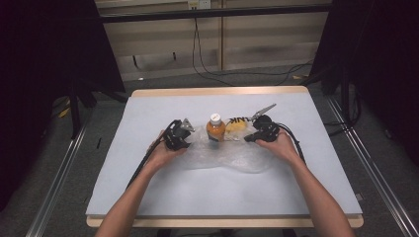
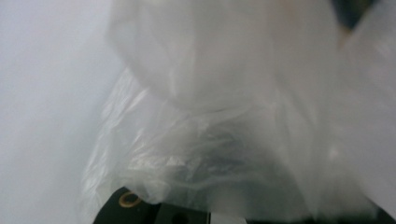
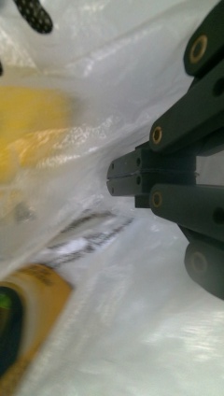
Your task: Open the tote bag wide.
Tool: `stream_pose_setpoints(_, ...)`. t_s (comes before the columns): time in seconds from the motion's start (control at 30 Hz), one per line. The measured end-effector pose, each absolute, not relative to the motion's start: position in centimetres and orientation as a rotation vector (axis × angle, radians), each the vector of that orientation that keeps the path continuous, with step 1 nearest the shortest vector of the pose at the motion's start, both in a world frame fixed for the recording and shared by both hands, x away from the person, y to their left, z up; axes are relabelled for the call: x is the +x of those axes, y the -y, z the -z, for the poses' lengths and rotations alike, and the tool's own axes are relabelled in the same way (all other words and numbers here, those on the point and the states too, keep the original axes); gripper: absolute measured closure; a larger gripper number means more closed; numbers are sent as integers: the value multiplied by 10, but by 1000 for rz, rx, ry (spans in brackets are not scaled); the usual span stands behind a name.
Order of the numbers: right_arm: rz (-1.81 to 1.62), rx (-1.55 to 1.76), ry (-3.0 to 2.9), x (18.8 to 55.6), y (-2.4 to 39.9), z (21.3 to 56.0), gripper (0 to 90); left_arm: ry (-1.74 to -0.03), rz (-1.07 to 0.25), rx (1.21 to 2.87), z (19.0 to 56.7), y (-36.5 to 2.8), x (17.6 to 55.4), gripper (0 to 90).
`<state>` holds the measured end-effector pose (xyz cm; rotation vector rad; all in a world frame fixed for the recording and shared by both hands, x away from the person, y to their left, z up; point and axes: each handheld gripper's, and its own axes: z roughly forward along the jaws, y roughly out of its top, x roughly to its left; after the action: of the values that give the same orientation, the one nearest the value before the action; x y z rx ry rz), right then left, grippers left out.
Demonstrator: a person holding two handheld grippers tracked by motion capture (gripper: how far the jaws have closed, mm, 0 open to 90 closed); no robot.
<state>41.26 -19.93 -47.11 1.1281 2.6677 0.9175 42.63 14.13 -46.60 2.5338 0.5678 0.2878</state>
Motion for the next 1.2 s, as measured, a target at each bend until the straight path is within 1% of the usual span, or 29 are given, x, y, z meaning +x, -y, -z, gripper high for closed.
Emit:
stream_pose_setpoints(0.1, -888, 1092, -2692, 403, 210, 470, 900, -571, -302, 2542, 466, -152, 423, 900)
stream_pose_setpoints(0.23, -898, 1088, -2689, 392, 228, 470, 900, -534, -346, 2595, 463, -158, 417, 900)
stream_pose_setpoints(0.33, -890, 1056, -2697, 386, 238, 470, 900, -515, -349, 2621, 462, -163, 416, 900)
stream_pose_setpoints(0.4, -882, 1050, -2698, 382, 243, 469, 900, -549, -335, 2595, 463, -168, 415, 900)
stream_pose_setpoints(0.43, -881, 1034, -2699, 381, 246, 469, 900, -535, -340, 2612, 462, -171, 415, 900)
stream_pose_setpoints(0.53, -862, 1038, -2705, 374, 254, 468, 900, -541, -340, 2594, 463, -176, 411, 900)
stream_pose_setpoints(0.7, -821, 994, -2692, 369, 252, 467, 900, -573, -332, 2589, 463, -175, 411, 900)
stream_pose_setpoints(0.77, -843, 1013, -2689, 370, 254, 468, 900, -594, -337, 2561, 464, -176, 409, 900)
stream_pose_setpoints(0.83, -885, 1042, -2672, 371, 254, 469, 900, -623, -270, 2489, 465, -179, 410, 900)
stream_pose_setpoints(0.87, -903, 1047, -2669, 372, 253, 470, 900, -614, -271, 2482, 466, -181, 410, 900)
stream_pose_setpoints(0.9, -936, 1049, -2663, 373, 253, 471, 900, -634, -269, 2441, 467, -181, 409, 900)
stream_pose_setpoints(0.93, -970, 1057, -2659, 374, 252, 471, 900, -619, -260, 2444, 465, -182, 410, 900)
stream_pose_setpoints(0.97, -1009, 1066, -2649, 375, 251, 470, 900, -666, -246, 2367, 466, -181, 407, 900)
stream_pose_setpoints(1.2, -1156, 1017, -2608, 378, 233, 450, 900, -583, -251, 2285, 440, -179, 399, 900)
